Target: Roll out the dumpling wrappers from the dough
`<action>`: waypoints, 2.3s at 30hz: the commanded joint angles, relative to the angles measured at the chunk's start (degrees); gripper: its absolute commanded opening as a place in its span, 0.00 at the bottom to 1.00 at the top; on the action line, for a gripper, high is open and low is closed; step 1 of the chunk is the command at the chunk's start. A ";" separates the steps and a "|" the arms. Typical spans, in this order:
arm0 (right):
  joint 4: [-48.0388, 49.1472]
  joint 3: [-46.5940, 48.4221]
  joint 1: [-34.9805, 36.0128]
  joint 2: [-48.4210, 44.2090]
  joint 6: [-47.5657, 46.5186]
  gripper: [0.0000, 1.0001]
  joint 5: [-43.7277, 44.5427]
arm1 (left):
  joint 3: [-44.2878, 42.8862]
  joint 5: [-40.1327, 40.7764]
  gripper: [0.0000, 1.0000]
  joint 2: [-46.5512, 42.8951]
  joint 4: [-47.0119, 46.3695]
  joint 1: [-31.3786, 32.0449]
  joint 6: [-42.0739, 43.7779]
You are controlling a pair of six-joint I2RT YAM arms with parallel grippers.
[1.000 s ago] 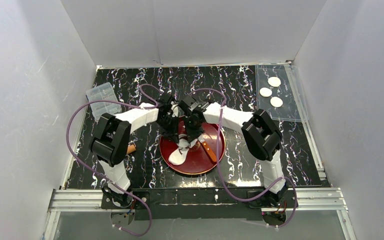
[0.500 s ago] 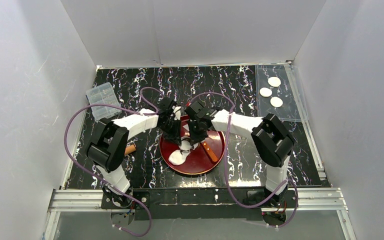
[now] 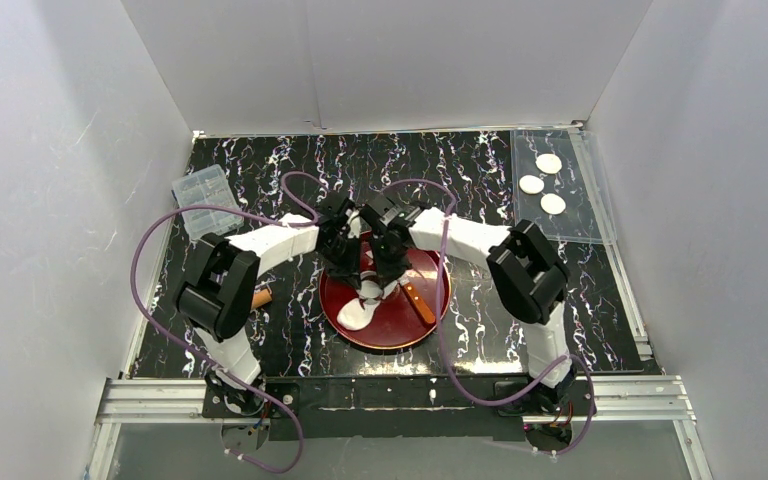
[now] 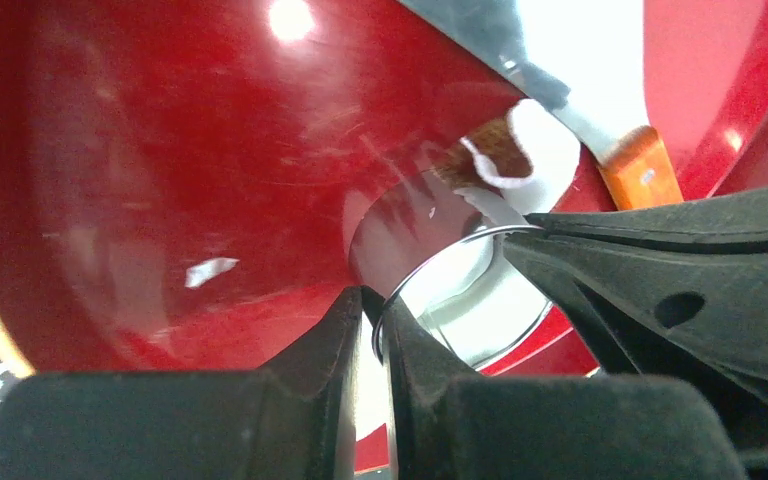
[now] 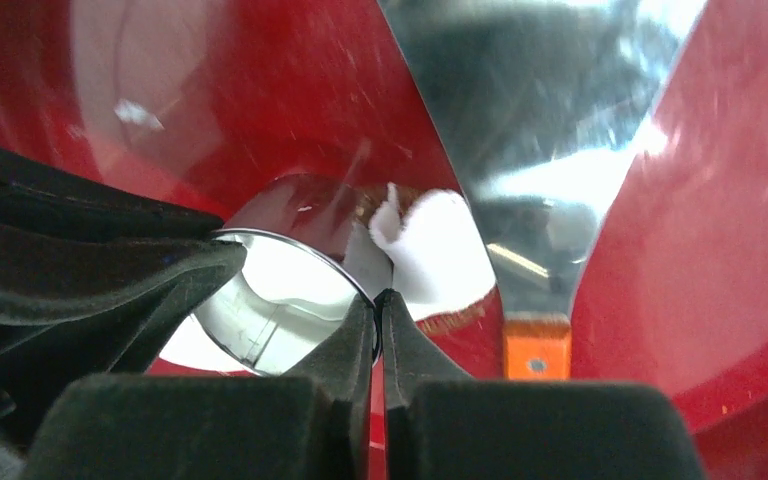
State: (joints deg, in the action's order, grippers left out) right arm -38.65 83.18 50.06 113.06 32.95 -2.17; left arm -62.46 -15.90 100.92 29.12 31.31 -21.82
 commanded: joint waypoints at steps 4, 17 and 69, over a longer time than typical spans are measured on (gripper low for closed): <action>-4.82 11.72 0.32 9.24 -2.50 0.01 -1.67 | 2.21 16.32 0.00 6.20 7.28 -8.57 2.12; -2.76 -1.44 0.21 -0.01 -2.31 0.01 0.09 | 7.42 11.27 0.00 0.38 4.30 -5.52 2.21; 1.53 -9.09 -2.09 -3.72 -2.71 0.01 8.78 | -1.76 18.40 0.00 10.99 9.13 -0.24 2.07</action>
State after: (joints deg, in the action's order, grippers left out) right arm -30.87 78.37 50.17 110.26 31.92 1.54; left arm -68.49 -11.27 105.19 35.73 31.86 -21.71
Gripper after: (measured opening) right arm 0.041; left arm 0.083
